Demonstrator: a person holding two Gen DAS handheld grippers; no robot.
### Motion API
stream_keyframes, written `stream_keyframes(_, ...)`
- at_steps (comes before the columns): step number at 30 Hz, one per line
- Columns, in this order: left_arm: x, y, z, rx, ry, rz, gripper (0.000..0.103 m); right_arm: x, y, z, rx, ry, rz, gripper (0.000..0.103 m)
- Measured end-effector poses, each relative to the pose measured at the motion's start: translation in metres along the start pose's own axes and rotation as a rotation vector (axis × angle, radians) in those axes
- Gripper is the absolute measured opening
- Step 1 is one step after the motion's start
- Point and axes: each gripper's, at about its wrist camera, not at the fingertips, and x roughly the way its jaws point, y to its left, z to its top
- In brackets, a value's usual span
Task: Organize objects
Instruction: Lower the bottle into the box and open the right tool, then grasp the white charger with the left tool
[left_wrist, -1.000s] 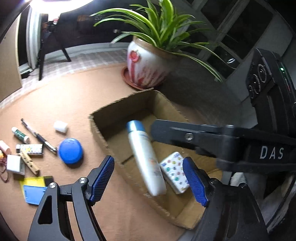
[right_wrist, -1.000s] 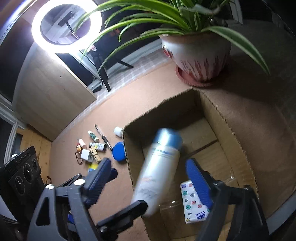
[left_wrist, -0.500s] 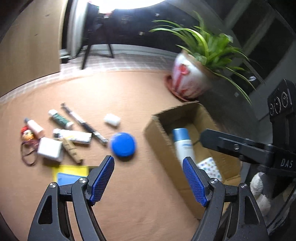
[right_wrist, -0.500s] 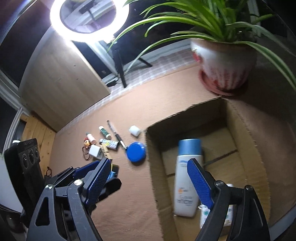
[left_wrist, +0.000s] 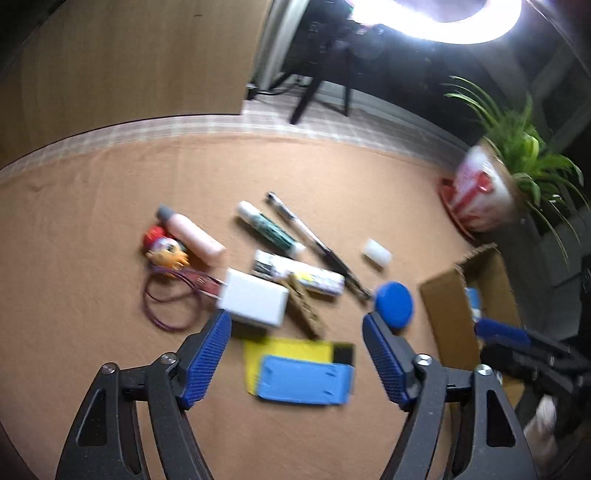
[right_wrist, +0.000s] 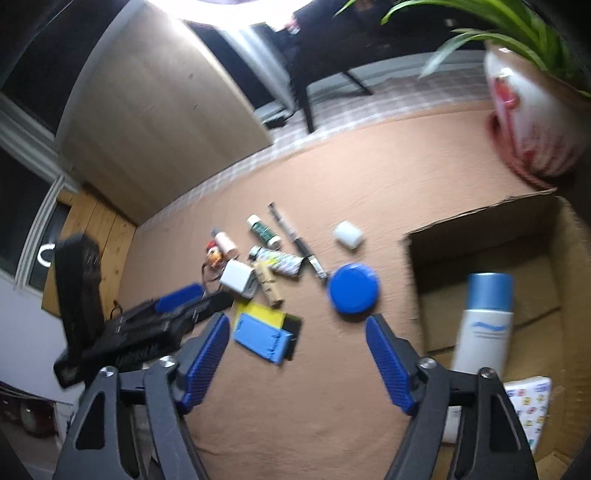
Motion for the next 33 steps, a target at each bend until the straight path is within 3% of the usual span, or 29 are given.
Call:
stream_keyframes(4, 0.012, 0.011, 0.015, -0.006, 0.021, 0.006, 0.064, 0.015, 0.008, -0.001, -0.001, 0.037, 0.003, 0.054)
stream_keyframes(6, 0.02, 0.013, 0.02, -0.01, 0.032, 0.013, 0.053, 0.02, 0.01, -0.001, 0.003, 0.051, 0.004, 0.051)
stream_keyframes(8, 0.028, 0.012, 0.025, -0.01, 0.043, 0.011, 0.05, 0.025, 0.011, -0.001, 0.007, 0.064, 0.004, 0.05)
stream_keyframes(19, 0.052, 0.016, 0.041, 0.04, 0.072, 0.041, 0.044, 0.036, 0.012, -0.001, 0.024, 0.092, -0.008, 0.05)
stream_keyframes(33, 0.052, 0.008, -0.007, 0.207, 0.126, 0.062, 0.032, 0.045, 0.011, 0.001, 0.051, 0.116, 0.011, 0.05)
